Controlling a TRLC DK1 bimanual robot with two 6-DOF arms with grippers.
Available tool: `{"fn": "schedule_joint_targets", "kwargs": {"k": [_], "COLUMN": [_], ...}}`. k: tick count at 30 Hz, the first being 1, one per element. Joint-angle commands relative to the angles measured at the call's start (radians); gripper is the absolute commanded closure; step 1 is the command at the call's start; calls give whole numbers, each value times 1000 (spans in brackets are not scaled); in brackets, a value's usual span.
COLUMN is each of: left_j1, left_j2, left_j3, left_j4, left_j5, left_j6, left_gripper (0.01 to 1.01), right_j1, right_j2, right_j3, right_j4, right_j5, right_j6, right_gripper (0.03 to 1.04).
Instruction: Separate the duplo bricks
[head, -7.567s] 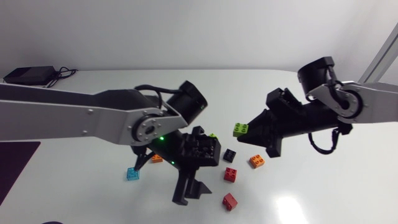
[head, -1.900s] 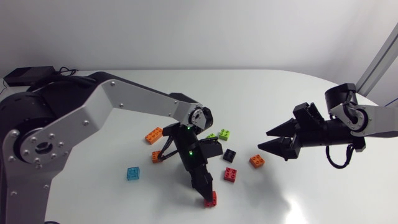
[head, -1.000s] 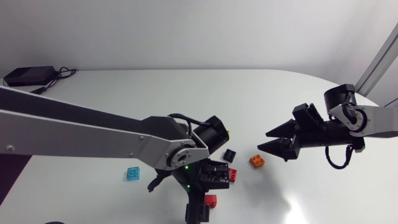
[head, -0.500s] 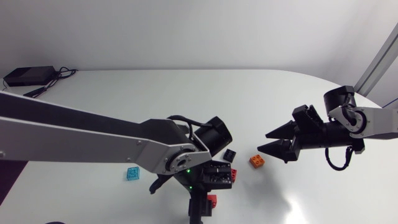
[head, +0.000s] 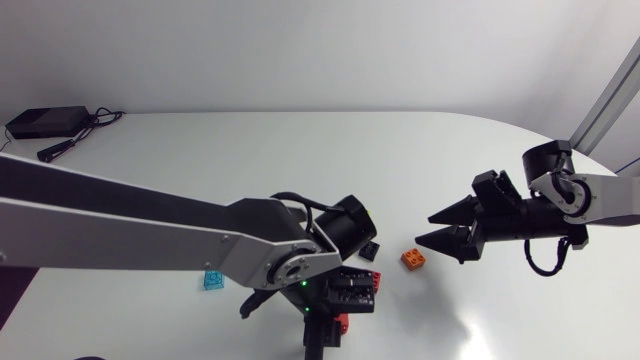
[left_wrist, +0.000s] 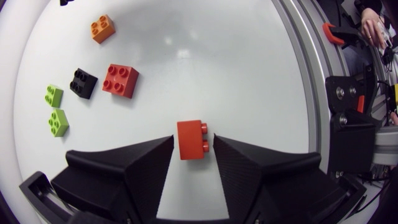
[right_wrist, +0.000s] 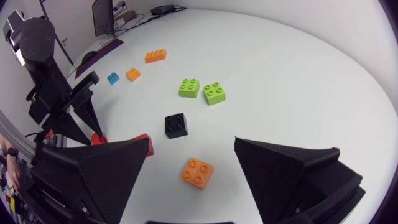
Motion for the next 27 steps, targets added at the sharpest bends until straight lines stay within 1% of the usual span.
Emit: {"fn": "schedule_joint_targets", "kwargs": {"k": [1, 2, 3, 7, 15, 19, 21, 23, 27], "left_j1": [-7, -7, -7, -1, 8, 49, 80, 135, 292], "left_j2": [-20, -20, -20, -19, -33, -36, -37, -30, 82], "left_j3": [-24, -26, -26, -26, -36, -21, 2, 48, 211], "left_j4": [-2, -2, -2, -2, -2, -2, -27, -77, -238], "left_j5": [-4, -2, -1, 1, 19, 62, 113, 202, 420], "left_j6": [-17, -17, -17, -14, -3, -5, -6, -6, 6], "left_gripper": [610, 621, 667, 775, 787, 790, 790, 789, 790], "right_j1": [-10, -10, -10, -10, -10, -12, -12, -12, -12], "right_j2": [5, 5, 5, 5, 4, 5, 7, 11, 14], "right_j3": [-22, -24, -24, -25, -21, -21, -21, -21, -18], "right_j4": [-4, -4, -4, -4, -10, -10, -10, -10, -14], "right_j5": [-7, -7, -7, -7, -10, -12, -13, -17, -21], "right_j6": [-26, -26, -26, -26, -26, -26, -26, -26, -26], "right_gripper": [74, 74, 74, 74, 74, 74, 75, 74, 74]}}
